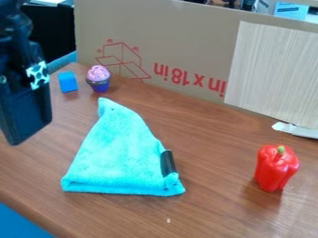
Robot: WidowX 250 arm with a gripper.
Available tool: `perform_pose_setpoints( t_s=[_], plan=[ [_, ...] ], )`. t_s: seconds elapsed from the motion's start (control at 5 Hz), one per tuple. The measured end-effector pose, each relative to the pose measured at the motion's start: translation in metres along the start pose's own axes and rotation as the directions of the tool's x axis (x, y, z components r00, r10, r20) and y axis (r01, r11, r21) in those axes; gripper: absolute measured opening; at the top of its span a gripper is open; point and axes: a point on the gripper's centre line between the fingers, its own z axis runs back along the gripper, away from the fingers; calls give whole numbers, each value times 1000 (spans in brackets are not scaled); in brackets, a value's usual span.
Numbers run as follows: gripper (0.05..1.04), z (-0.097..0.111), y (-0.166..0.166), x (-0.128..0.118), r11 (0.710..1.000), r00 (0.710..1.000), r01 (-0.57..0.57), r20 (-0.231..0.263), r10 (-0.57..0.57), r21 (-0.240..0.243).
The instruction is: Move the cloth from left to right
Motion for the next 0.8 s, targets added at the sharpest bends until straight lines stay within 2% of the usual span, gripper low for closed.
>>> perform_pose_setpoints(
  t_s=[0.2,0.4,0.6,0.8],
  plan=[
    [1001,-6,1,-1,1000,1000,3,-6,-3,9],
    [1001,-57,24,9,993,999,12,-31,-8,121],
    [1001,-102,49,8,988,995,87,-49,-82,128],
    [1001,-138,79,13,989,992,124,-26,-122,78]
  ],
)
